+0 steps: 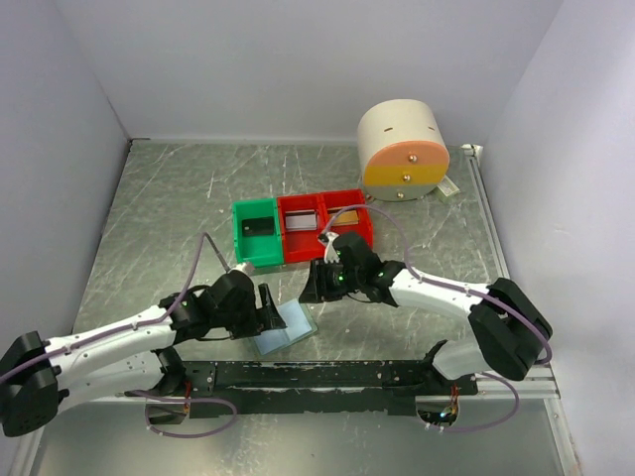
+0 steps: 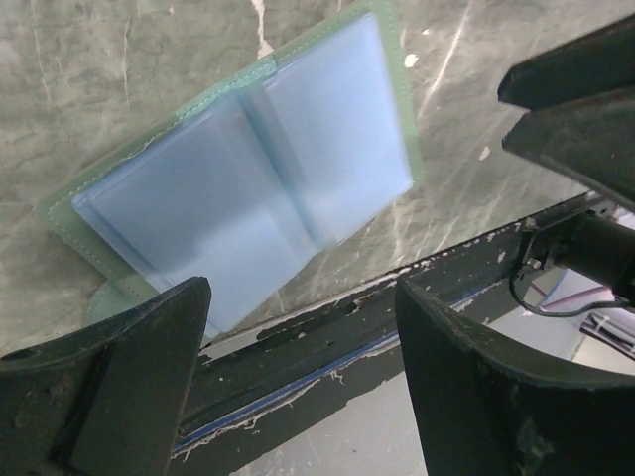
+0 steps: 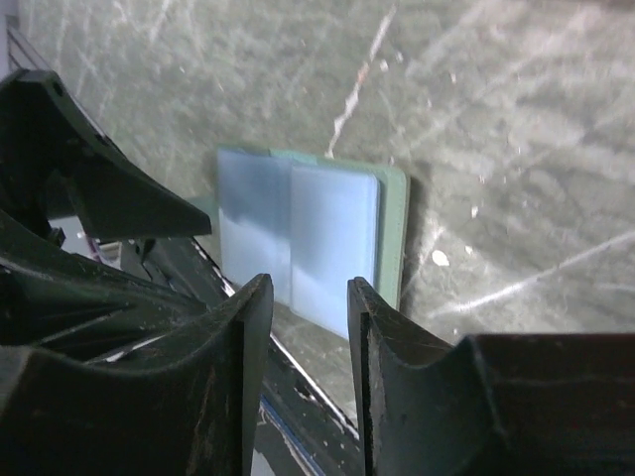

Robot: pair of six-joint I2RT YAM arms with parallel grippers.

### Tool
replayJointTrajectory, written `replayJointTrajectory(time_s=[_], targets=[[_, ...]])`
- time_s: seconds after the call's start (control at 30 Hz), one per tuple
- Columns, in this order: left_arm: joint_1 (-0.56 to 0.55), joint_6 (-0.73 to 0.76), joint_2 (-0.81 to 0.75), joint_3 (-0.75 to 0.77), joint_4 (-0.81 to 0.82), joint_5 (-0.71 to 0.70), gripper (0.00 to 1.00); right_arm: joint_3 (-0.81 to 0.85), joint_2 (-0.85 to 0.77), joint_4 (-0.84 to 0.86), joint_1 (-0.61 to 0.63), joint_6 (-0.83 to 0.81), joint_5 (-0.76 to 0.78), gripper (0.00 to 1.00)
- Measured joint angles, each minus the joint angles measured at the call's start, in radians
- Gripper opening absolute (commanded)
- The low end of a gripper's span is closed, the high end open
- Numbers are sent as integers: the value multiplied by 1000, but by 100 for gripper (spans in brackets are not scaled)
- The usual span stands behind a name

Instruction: Take the credit cards out of the card holder

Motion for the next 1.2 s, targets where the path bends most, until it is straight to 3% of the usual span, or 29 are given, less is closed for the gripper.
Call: replayJointTrajectory(time_s=[0.23,0.63,0.87,1.03,1.2], targets=[[-61,-55,57,0,0,-62,84,-43,10,-2,23,35,-23,34],[-76,-89,21,-29,-19,-100,80,-43,117,19,56,49,-65,31],[-77,-97,23,-71,4,-99,74,-43,135,11,59,51,-34,30],[-77,-101,57,-72,36,-98,63,-43,143,-3,59,50,-9,31],[-77,-105,77,-71,45,-100,60,-43,149,-13,60,51,7,31]])
